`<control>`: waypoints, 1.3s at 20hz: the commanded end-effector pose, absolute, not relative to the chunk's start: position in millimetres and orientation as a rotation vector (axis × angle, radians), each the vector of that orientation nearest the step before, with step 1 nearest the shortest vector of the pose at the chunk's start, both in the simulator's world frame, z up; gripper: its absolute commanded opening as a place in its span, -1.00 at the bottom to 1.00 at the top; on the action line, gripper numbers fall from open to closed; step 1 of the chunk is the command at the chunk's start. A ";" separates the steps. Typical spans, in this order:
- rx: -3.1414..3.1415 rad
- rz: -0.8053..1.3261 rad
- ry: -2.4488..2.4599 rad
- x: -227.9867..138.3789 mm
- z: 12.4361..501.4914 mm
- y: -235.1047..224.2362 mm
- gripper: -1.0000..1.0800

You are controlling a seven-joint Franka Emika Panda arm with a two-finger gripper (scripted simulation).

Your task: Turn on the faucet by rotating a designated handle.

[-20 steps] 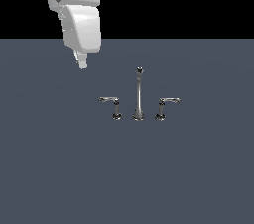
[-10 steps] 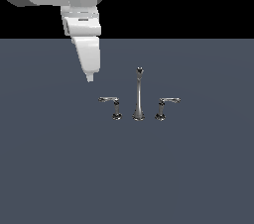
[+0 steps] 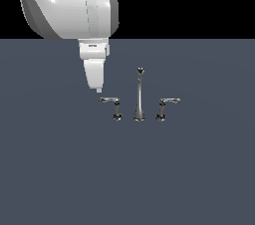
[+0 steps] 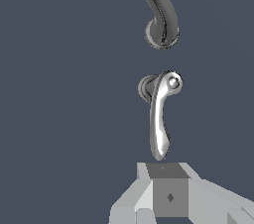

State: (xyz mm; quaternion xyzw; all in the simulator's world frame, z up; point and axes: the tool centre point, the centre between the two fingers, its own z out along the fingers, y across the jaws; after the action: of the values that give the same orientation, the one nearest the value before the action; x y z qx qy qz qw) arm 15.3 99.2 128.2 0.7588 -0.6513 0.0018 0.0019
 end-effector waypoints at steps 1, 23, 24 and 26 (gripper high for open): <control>2.330 0.007 -2.102 26.0 116.0 94.7 -1.00; 2.191 0.001 -2.250 40.7 85.3 86.4 -1.00; 2.191 0.001 -2.250 37.6 85.4 87.8 -1.00; 2.191 0.001 -2.250 31.2 85.4 91.1 -1.00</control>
State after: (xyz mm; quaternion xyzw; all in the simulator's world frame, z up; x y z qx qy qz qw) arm 36.1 88.6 85.4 0.6976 -0.7165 0.0002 0.0004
